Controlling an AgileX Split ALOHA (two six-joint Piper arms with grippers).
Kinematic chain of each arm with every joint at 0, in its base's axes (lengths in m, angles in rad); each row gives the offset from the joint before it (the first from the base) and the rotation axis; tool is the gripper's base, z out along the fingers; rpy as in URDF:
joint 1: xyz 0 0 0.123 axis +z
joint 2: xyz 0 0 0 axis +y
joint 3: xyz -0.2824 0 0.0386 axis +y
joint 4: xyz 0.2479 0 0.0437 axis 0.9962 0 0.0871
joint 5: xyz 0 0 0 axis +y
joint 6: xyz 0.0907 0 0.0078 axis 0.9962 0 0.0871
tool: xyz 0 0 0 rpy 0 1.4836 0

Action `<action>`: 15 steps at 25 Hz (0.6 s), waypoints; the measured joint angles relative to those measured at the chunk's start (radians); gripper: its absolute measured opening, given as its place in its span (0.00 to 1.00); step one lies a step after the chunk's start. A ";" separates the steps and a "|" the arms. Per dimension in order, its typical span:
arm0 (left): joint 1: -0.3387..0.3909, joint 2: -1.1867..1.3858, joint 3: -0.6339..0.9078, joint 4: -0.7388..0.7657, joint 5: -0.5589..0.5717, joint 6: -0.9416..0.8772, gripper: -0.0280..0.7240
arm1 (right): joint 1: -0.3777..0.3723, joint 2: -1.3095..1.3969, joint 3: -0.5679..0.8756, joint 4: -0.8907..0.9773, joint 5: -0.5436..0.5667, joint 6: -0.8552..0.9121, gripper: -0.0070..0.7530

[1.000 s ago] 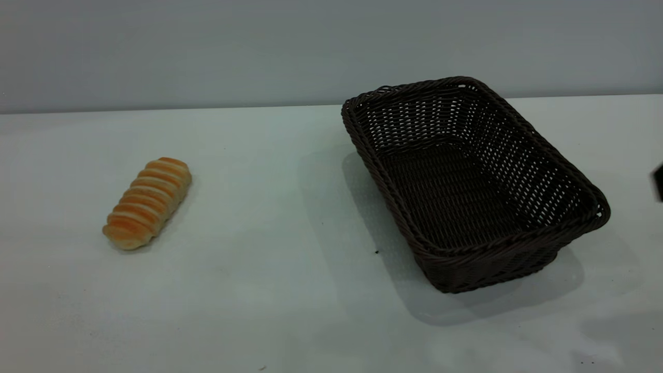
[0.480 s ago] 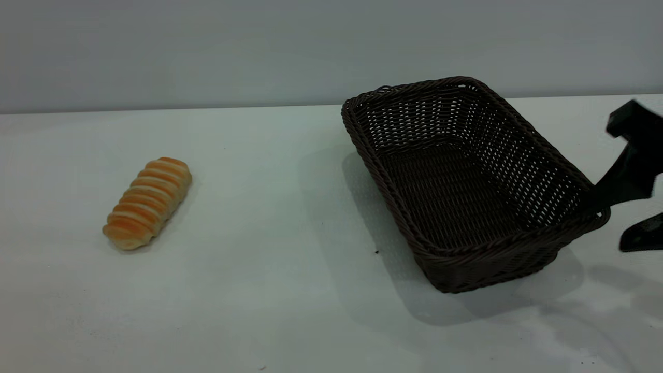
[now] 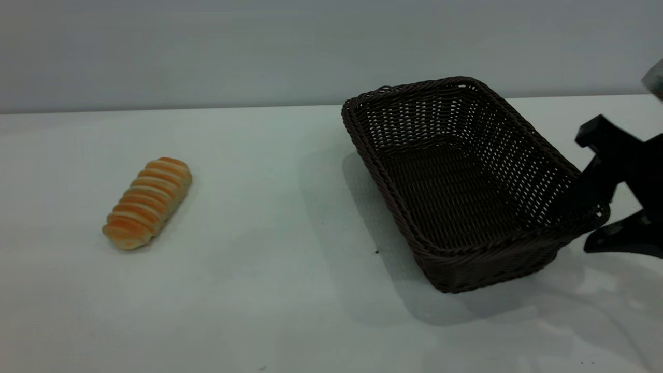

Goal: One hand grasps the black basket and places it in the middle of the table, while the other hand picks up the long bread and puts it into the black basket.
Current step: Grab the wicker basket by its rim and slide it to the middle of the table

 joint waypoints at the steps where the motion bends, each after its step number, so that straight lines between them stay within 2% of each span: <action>1: 0.000 0.000 0.000 0.000 0.000 0.000 0.61 | 0.000 0.021 -0.014 0.000 0.001 0.002 0.63; 6: 0.000 0.000 0.000 0.000 0.000 0.000 0.61 | 0.000 0.130 -0.088 0.003 0.002 0.045 0.62; 8: 0.000 0.000 0.000 0.000 0.001 0.000 0.61 | 0.000 0.177 -0.112 0.004 0.002 0.075 0.58; 15: 0.000 0.000 0.000 0.000 0.027 0.000 0.61 | -0.001 0.219 -0.145 0.017 0.012 0.133 0.22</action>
